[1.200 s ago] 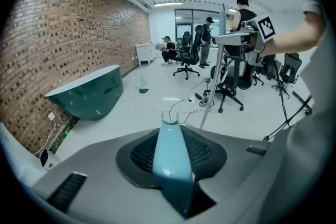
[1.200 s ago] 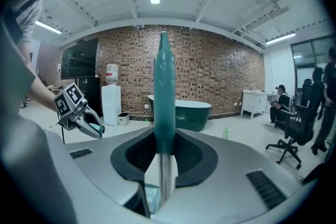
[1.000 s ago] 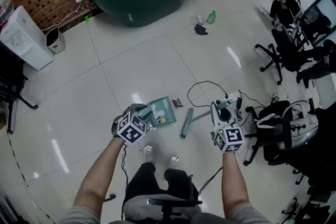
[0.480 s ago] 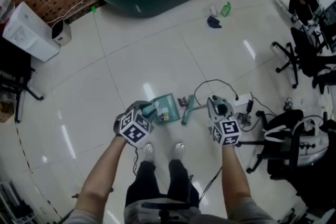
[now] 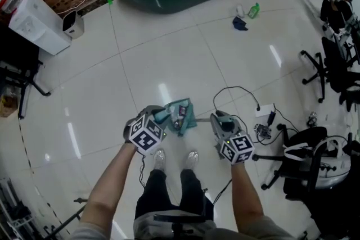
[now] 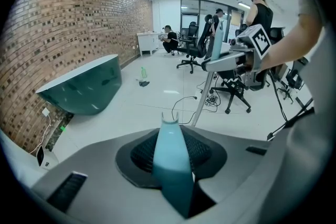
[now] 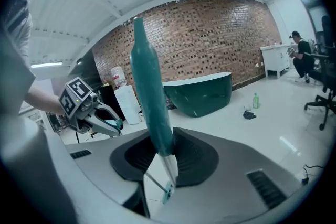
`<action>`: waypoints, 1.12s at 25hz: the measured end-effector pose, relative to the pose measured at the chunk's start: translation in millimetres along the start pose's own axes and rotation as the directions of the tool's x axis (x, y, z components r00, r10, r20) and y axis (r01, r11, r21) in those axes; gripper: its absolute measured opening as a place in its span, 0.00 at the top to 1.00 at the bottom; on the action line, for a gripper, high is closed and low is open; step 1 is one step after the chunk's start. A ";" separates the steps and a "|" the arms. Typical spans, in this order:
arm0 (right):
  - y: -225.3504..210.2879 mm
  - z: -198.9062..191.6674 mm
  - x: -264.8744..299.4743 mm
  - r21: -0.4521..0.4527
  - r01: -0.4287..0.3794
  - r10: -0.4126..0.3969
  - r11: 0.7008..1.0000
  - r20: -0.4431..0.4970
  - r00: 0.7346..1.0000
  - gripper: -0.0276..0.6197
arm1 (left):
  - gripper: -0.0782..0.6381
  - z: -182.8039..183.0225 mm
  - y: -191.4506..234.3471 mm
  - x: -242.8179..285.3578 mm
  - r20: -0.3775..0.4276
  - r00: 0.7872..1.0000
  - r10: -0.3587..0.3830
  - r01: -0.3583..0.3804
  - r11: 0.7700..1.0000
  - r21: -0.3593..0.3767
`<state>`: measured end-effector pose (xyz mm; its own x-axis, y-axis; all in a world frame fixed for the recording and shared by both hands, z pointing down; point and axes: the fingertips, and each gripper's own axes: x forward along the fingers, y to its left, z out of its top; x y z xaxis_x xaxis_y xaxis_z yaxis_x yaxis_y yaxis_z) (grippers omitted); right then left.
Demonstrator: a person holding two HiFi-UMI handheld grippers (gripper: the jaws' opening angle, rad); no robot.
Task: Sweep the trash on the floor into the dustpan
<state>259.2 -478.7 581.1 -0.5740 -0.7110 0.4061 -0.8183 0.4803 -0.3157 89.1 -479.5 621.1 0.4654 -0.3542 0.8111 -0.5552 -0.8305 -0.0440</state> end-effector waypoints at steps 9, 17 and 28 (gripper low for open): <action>69.6 44.8 -10.1 -0.157 -0.067 0.075 0.985 0.049 0.996 0.83 | 0.74 -10.7 0.4 -16.0 0.029 1.000 0.006 -0.005 1.000 -0.030; 94.8 99.9 -56.9 -0.214 0.019 0.012 0.977 0.147 0.989 0.84 | 0.74 -5.4 -6.1 -48.7 0.061 0.998 0.025 -0.022 0.999 -0.040; 94.9 89.3 -84.5 -0.231 0.177 -0.140 0.957 0.168 0.976 0.84 | 0.74 -15.3 -12.5 -19.4 0.084 0.993 0.080 -0.066 0.984 -0.163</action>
<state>232.7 -418.9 440.1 -0.4410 -0.8471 0.2967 -0.8911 0.4526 -0.0326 76.5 -455.7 614.8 0.4753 -0.4544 0.7534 -0.6895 -0.7243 -0.0018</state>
